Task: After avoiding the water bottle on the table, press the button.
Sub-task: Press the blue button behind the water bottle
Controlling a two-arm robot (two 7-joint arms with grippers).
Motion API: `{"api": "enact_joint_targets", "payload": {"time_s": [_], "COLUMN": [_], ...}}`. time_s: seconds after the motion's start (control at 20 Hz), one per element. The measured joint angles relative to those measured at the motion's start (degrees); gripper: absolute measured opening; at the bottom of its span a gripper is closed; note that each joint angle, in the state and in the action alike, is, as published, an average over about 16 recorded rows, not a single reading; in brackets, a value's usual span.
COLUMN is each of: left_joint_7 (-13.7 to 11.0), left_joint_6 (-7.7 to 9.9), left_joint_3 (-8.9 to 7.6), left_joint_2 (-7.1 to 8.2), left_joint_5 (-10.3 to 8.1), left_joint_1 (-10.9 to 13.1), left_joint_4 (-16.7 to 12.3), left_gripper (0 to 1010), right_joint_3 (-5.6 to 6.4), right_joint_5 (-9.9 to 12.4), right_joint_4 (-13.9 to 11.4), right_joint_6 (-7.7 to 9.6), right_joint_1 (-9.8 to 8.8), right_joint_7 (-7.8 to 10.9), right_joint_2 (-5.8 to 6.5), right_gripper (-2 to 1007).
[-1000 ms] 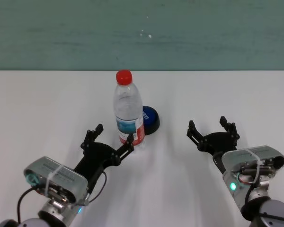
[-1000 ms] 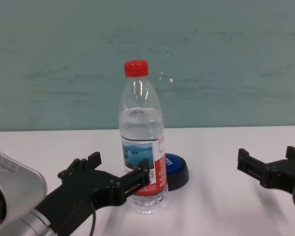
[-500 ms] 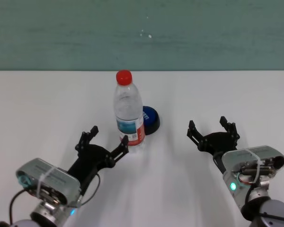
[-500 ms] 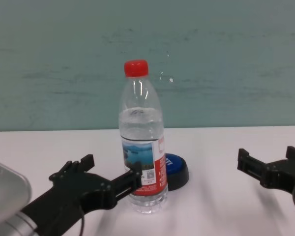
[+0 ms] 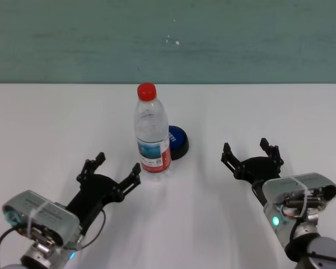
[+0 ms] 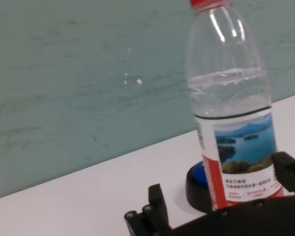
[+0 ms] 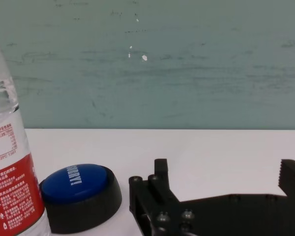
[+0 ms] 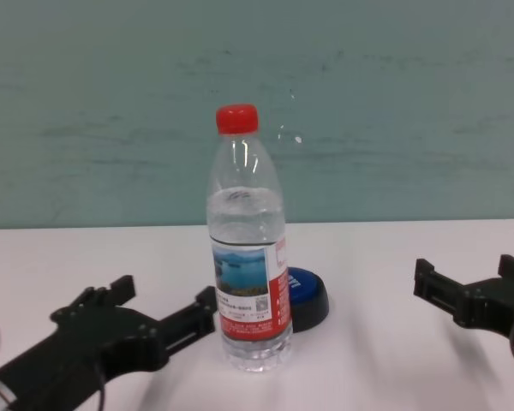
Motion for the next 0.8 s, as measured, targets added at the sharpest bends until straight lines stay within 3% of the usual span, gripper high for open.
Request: {"api": "enact_joint_targets", "payload": {"time_s": [0.35,0.8], "left_joint_7": [0.07,0.57], "left_joint_6": [0.39,0.65], "left_joint_3": [-1.51,-3.16], "left_joint_2": [0.62,0.43], "left_joint_5": [-1.11,-1.83], "left_joint_1": [-0.22,-2.66], "left_joint_4": [0.23,2.71], "left_gripper": [1010,1010], "right_joint_3": [0.0,0.0], "right_joint_5": [0.0,0.0], "right_joint_4": [0.0,0.0], "right_joint_6": [0.0,0.0], "right_joint_1": [0.0,0.0], "right_joint_7": [0.0,0.0], "right_joint_2": [0.0,0.0], "right_gripper": [1004,1004]}}
